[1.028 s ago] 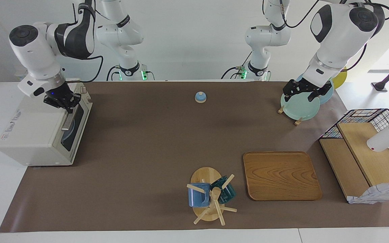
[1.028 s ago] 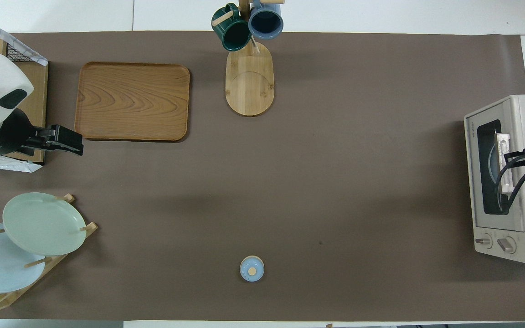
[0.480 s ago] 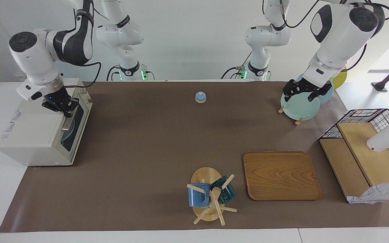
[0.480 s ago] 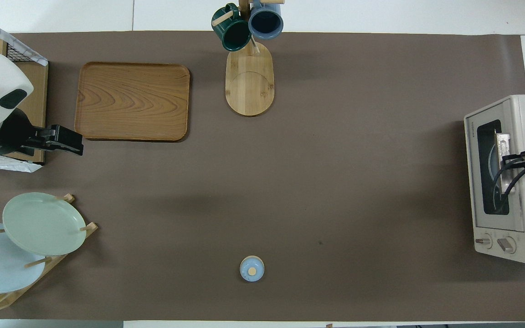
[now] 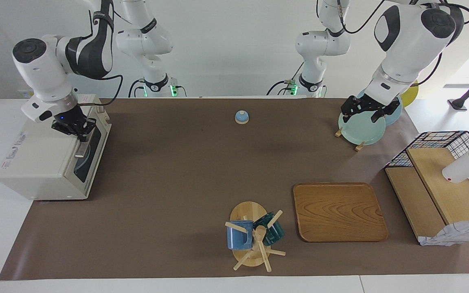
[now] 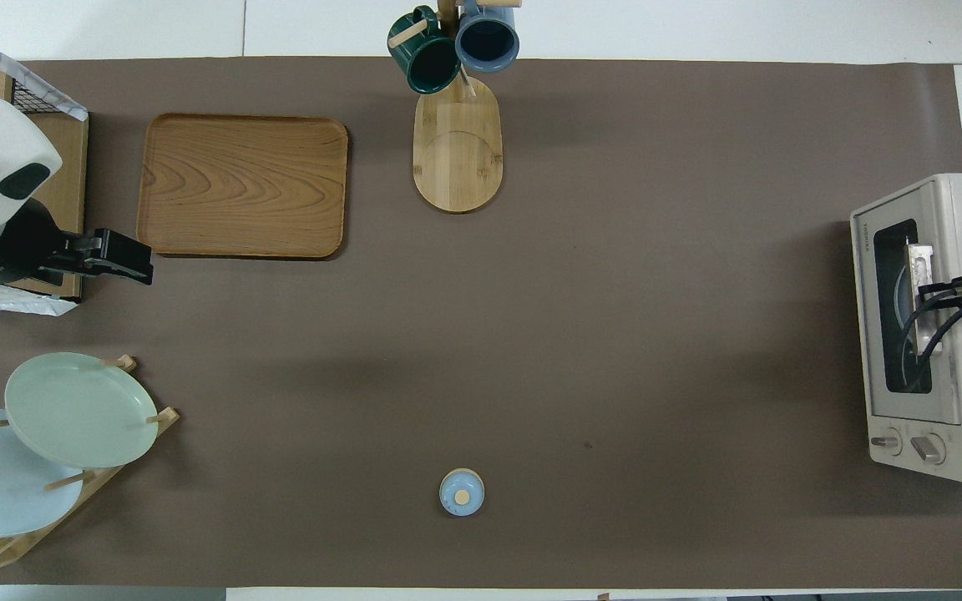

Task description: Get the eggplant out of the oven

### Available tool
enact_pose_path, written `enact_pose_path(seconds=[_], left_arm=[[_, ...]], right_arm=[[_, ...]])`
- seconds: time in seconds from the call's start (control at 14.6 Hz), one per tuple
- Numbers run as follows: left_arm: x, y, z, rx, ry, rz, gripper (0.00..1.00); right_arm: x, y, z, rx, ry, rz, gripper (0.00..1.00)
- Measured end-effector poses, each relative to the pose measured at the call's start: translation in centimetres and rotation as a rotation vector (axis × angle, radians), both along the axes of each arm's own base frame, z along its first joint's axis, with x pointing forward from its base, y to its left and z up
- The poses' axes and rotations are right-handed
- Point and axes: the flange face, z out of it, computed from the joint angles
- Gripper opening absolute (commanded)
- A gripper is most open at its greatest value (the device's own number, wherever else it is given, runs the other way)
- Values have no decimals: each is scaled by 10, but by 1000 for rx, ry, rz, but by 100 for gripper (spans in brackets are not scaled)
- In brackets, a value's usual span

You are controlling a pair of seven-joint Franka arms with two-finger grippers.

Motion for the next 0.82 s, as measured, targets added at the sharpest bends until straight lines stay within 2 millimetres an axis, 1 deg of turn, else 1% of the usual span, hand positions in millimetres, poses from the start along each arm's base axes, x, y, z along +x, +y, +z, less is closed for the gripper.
enact_pose_path(seconds=[0.07,0.21,0.41,0.69,0.82], left_arm=[[0,0,0,0,0,0,100],[0,0,0,0,0,0,100],[0,0,0,0,0,0,100],[0,0,0,0,-1,0,100],[0,0,0,0,-1,0,100]], right_arm=[[1,6,-1,0,2,4,0],[3,27,-6,1,7,1,0],[4,61,-22,6,1,9,0],[2,84,-44,30,-22,30,0],[3,96,-59,40,-28,29,0]])
